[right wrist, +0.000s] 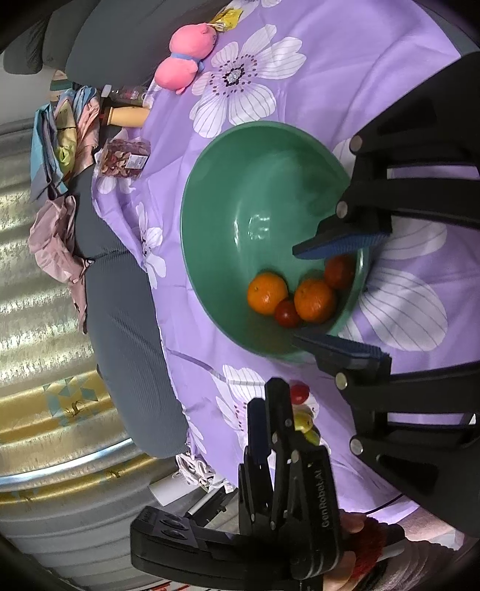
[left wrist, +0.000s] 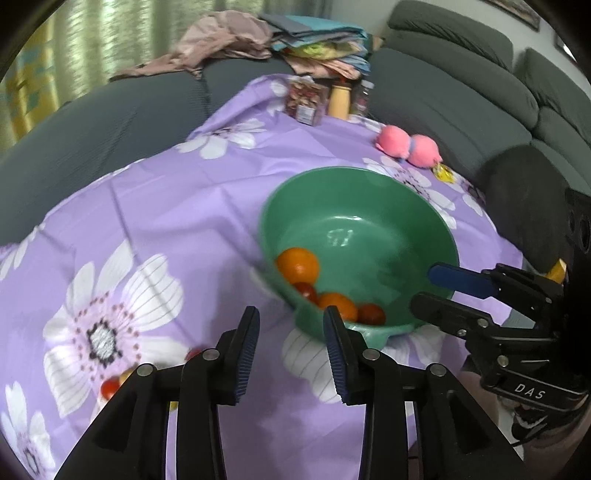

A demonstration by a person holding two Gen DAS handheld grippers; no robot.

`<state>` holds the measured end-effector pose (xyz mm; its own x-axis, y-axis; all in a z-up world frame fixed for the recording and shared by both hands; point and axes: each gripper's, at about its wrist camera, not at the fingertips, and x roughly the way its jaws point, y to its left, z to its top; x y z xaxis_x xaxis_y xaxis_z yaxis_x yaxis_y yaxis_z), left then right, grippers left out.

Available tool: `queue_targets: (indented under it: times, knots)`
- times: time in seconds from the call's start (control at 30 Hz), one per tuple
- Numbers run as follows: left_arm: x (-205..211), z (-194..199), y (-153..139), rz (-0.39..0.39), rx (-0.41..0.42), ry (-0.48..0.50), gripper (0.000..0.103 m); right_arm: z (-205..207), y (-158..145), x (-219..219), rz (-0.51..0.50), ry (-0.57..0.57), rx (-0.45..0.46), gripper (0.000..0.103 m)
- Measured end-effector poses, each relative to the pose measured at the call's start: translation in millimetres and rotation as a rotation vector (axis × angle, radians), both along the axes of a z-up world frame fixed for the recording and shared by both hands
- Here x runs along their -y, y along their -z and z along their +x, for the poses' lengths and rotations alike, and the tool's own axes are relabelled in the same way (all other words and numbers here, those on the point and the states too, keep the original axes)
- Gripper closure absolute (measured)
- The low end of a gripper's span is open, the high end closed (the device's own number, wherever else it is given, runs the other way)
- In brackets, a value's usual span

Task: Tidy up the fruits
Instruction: 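Move both open tools back above the remaining fruit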

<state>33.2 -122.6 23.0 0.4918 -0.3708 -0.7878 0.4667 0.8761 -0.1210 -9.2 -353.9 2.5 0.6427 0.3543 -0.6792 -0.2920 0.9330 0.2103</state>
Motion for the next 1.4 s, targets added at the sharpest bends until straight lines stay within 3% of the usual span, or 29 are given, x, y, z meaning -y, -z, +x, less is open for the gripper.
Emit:
queue_targets:
  times: [0.07, 0.13, 0.37, 0.47, 0.73, 1.4]
  knots:
    - [-11.0, -5.0, -1.6, -0.011, 0.0, -0.025, 0.067, -3.5, -1.6, -4.5, -0.003, -0.009, 0.001, 0.057]
    - [-18.4, -9.5, -3.3, -0.013, 0.003, -0.047, 0.054, -6.2, -3.2, -10.2, -0.006, -0.024, 0.0, 0.055]
    - [-48.7, -24.5, -5.3, -0.034, 0.004, -0.117, 0.052, -18.6, -7.3, -35.4, -0.033, -0.088, -0.002, 0.045]
    - [-64.2, -30.6, -4.7, -0.039, 0.001, -0.16, 0.039, -23.0, -7.7, -46.5, -0.035, -0.117, -0.012, 0.041]
    - [-94.4, -45.6, -1.9, -0.05, -0.004, -0.227, 0.038, -29.6, -7.4, -78.4, -0.031, -0.184, -0.039, 0.03]
    - [-155.8, -54.3, 19.8, -0.056, -0.044, -0.361, 0.038, -31.2, -3.5, -121.1, -0.073, -0.266, -0.069, 0.029]
